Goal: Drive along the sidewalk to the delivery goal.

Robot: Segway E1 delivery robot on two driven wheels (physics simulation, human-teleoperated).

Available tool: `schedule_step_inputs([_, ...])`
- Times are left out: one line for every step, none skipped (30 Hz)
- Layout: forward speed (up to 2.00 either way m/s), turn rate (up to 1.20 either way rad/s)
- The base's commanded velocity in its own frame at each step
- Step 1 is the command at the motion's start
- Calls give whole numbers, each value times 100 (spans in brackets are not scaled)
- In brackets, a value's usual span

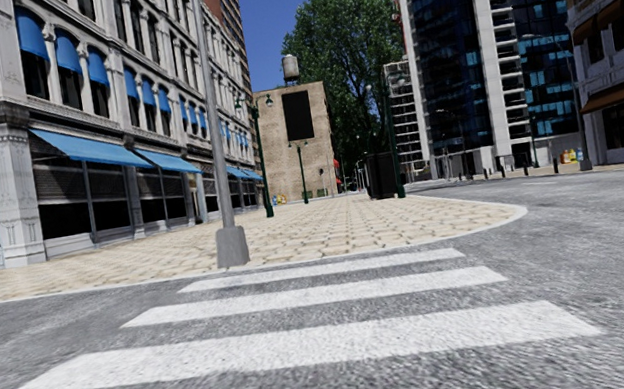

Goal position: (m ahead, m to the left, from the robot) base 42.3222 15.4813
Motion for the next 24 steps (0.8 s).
schedule_step_inputs([200,0])
schedule_step_inputs([200,0])
schedule_step_inputs([200,0])
schedule_step_inputs([200,0])
schedule_step_inputs([200,0])
schedule_step_inputs([200,0])
schedule_step_inputs([200,0])
schedule_step_inputs([200,0])
schedule_step_inputs([200,0])
schedule_step_inputs([200,0])
schedule_step_inputs([200,0])
schedule_step_inputs([200,0])
schedule_step_inputs([200,0])
schedule_step_inputs([200,0])
schedule_step_inputs([200,0])
schedule_step_inputs([200,0])
schedule_step_inputs([200,0])
schedule_step_inputs([200,0])
schedule_step_inputs([200,0])
schedule_step_inputs([200,0])
schedule_step_inputs([200,0])
schedule_step_inputs([200,0])
schedule_step_inputs([200,0])
schedule_step_inputs([200,0])
